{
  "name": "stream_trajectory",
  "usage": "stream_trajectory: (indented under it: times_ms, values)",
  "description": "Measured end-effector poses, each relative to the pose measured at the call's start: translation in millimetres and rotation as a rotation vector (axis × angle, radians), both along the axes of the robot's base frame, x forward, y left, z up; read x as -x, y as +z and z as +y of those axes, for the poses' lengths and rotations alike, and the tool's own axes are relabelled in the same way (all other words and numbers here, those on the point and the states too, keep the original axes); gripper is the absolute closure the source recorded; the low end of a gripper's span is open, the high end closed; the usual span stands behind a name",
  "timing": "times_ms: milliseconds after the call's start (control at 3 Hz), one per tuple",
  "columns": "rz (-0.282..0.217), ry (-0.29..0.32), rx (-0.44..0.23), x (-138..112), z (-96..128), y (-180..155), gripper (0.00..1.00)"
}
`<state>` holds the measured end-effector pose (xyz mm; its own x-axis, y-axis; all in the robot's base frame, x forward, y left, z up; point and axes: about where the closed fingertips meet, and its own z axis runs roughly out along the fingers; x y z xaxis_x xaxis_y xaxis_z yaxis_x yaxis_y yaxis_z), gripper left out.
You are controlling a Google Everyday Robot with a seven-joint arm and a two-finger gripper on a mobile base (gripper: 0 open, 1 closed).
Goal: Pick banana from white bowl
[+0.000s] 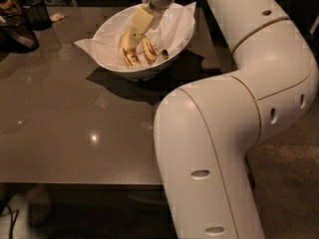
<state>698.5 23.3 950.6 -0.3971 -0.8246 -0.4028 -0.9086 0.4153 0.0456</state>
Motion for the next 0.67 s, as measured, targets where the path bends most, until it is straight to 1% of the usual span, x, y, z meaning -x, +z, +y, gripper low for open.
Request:
stream_trajectory:
  times_ms: [333,667]
  values:
    - [0.065,-0.051,-0.001,-4.9,-9.5,-24.8,0.42]
    - [0.119,-0.083,-0.008,-4.8,-19.5,-43.4,0.35]
